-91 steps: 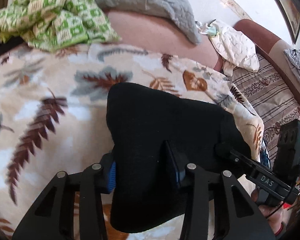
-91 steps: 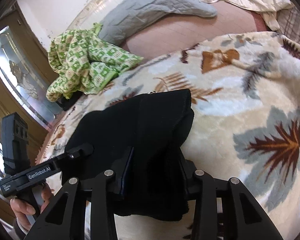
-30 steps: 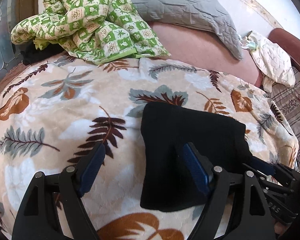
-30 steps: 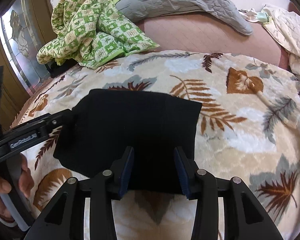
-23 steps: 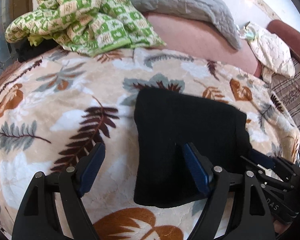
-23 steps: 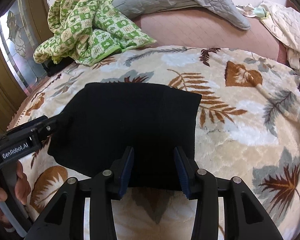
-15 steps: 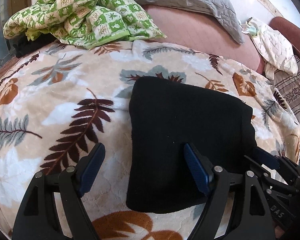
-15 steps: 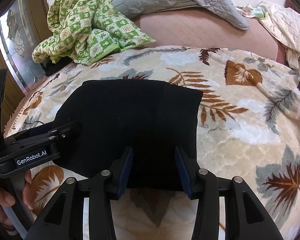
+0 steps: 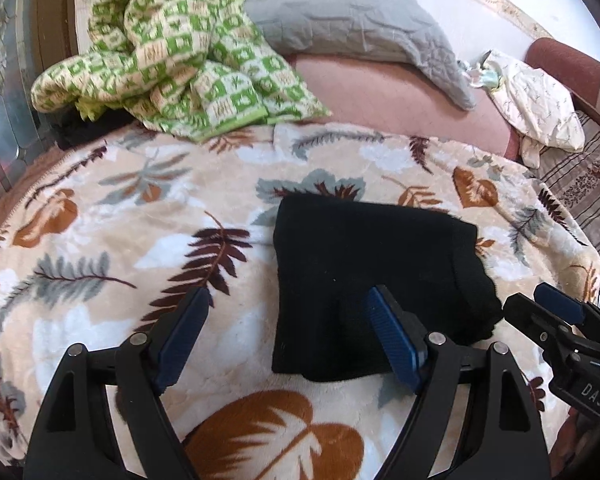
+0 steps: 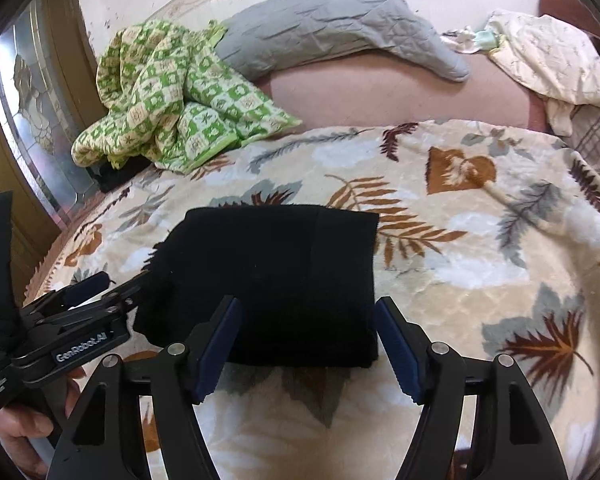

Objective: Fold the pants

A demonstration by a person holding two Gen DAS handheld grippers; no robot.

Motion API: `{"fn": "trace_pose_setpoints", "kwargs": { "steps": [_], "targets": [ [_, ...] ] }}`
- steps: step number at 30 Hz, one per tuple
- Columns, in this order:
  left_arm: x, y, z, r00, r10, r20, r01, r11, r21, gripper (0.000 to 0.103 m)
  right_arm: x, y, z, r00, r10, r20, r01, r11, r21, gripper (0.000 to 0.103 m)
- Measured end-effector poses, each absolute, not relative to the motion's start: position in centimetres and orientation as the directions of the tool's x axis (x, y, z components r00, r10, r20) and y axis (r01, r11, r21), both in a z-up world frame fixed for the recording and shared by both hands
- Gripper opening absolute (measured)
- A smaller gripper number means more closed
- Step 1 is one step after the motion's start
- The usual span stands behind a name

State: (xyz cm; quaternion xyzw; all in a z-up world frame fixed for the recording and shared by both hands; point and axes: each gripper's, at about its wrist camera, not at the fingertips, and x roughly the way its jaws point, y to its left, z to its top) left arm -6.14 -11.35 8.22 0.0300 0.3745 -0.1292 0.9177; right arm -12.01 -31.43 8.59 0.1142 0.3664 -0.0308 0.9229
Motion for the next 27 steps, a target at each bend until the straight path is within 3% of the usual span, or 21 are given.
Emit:
{"fn": "trace_pose_setpoints", "kwargs": {
  "steps": [7,27],
  "targets": [
    [-8.9,-10.3,10.4,0.727,-0.234,-0.646,0.258,0.964,-0.059,0.083,-14.5,-31.3,10.2,0.749,0.011,-0.663,0.138,0.975,0.173,0.076],
    [-11.1,-9.3,10.9,0.744,-0.217,-0.632,0.244,0.969,-0.046,0.083,-16.2,-29.3,10.6,0.750,0.023,-0.661,0.115,0.980,0.164,0.077]
  ]
}}
